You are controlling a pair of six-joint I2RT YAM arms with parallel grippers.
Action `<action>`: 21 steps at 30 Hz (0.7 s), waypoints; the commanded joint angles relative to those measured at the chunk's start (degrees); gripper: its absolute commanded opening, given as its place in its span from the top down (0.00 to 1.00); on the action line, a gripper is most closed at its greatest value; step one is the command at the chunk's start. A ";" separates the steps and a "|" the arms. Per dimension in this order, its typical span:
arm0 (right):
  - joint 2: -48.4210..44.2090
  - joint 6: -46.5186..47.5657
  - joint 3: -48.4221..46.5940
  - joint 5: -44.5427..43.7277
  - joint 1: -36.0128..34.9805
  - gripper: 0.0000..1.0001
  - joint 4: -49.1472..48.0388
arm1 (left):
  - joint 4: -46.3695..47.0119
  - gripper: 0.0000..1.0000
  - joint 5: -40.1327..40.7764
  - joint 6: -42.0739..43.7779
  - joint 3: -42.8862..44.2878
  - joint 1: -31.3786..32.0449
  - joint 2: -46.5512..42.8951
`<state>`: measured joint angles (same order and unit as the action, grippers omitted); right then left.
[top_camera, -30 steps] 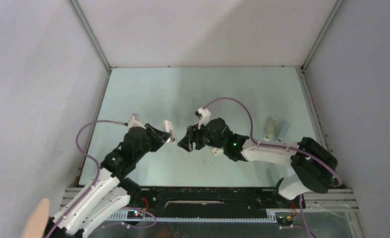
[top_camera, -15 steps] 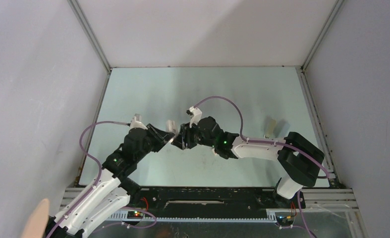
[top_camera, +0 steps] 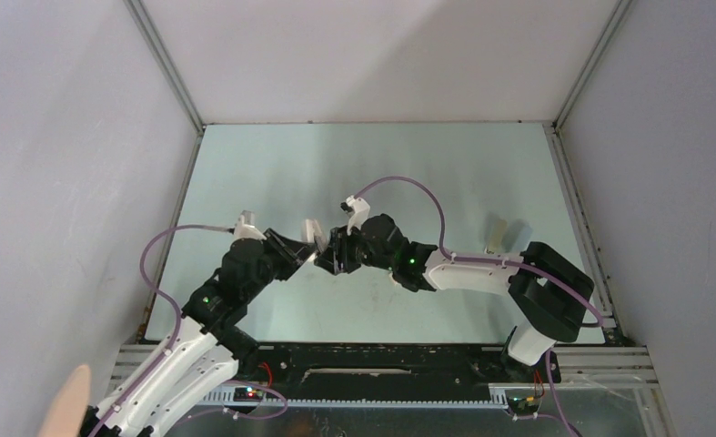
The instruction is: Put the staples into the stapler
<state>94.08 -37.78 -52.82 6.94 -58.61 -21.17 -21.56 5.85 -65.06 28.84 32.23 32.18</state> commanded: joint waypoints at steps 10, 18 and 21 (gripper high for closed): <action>0.65 2.79 -1.50 -4.91 -0.13 0.56 0.47 | 0.54 1.00 -0.93 0.86 2.27 0.37 -1.57; -0.42 5.80 -1.46 -2.48 -0.12 0.44 0.81 | -2.59 1.00 -0.72 2.79 4.13 0.29 -2.07; -1.80 7.00 -0.10 -1.36 0.11 0.38 0.07 | -5.17 1.00 -0.71 4.83 6.15 0.29 -1.41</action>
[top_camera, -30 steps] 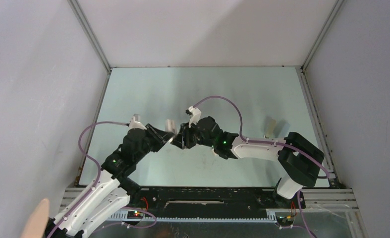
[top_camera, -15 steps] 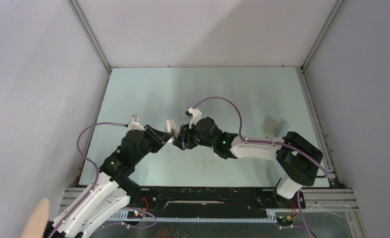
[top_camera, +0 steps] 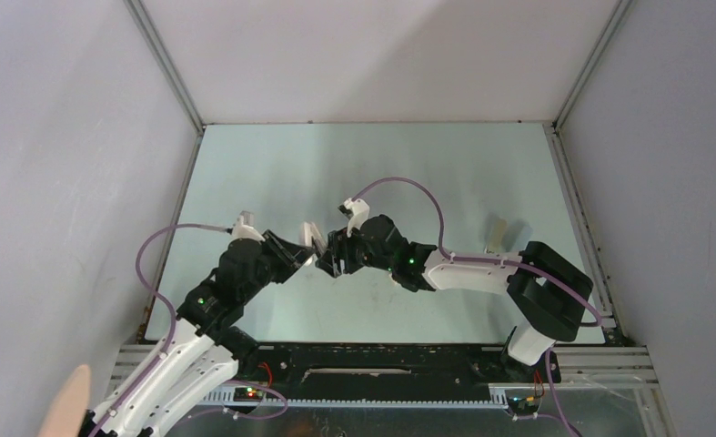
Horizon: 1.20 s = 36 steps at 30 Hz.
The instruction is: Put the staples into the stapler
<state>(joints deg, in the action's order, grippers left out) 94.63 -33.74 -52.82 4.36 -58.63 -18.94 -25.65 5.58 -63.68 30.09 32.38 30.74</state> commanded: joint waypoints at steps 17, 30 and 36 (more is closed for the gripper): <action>-8.53 10.22 5.80 3.56 1.41 0.40 -6.57 | -7.84 1.00 -4.26 8.96 10.23 -0.04 0.73; -5.02 7.74 5.80 3.64 1.64 0.48 -8.30 | -5.90 1.00 -7.01 8.23 10.10 -0.05 0.96; -4.31 7.96 5.82 3.84 1.65 0.50 -6.99 | -6.50 1.00 -5.81 8.32 10.70 -0.08 0.37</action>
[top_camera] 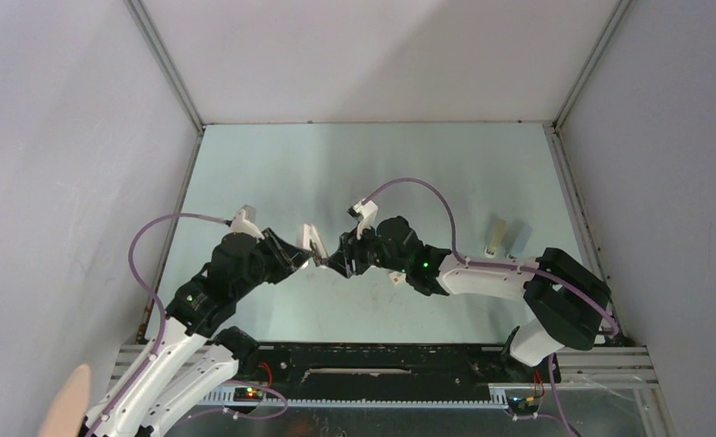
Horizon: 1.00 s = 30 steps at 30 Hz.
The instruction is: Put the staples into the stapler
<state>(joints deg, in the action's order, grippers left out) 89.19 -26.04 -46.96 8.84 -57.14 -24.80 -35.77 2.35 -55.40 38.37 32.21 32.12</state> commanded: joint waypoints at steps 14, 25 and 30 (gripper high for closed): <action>1.74 -1.79 0.55 2.38 0.63 0.52 -5.92 | 7.27 1.00 -6.53 -0.64 1.79 0.14 -1.09; 4.81 -6.51 0.55 8.51 2.60 0.66 -12.67 | 10.06 1.00 -8.30 -1.97 0.34 0.09 -1.47; 4.16 -5.91 0.53 8.55 3.18 0.96 -10.10 | 7.55 1.00 -6.48 -0.20 1.88 -0.39 -0.99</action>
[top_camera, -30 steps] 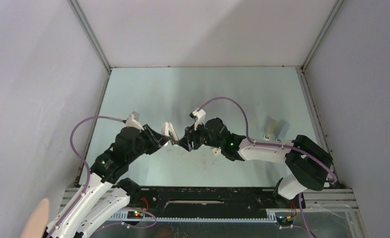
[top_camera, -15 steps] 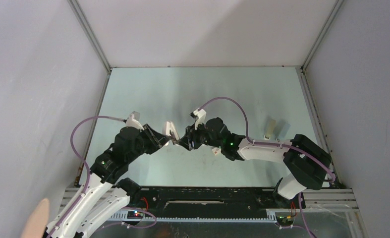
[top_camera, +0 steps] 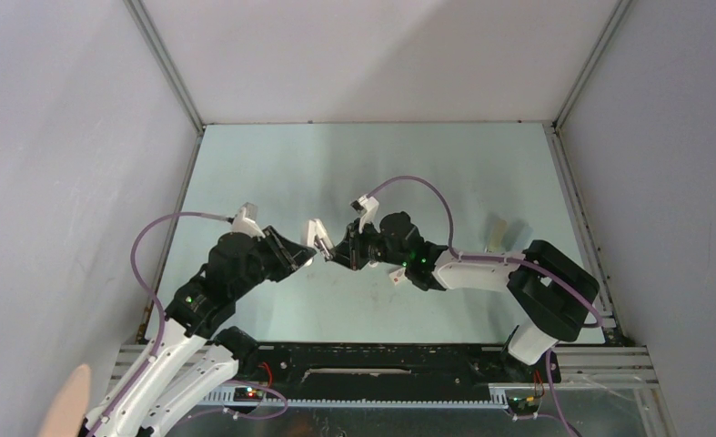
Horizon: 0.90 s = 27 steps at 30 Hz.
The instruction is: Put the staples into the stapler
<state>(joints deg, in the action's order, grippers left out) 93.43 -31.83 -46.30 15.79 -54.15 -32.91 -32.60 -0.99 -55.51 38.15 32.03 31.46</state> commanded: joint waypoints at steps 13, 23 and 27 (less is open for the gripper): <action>-7.52 10.02 0.86 0.98 -0.60 1.00 15.80 | -10.39 0.91 13.33 16.05 14.63 -6.91 7.85; -13.16 11.78 3.41 9.75 -0.91 1.00 20.30 | -6.14 0.88 12.41 20.51 14.98 -11.38 15.80; -14.69 11.67 3.85 13.63 -0.88 1.00 20.54 | -3.83 0.85 12.28 20.08 14.02 -12.17 18.81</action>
<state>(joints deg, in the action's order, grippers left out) 83.46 -24.58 -43.16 18.33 -53.87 -13.52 -41.06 1.23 -40.12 52.90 23.14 47.66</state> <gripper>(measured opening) 0.085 0.313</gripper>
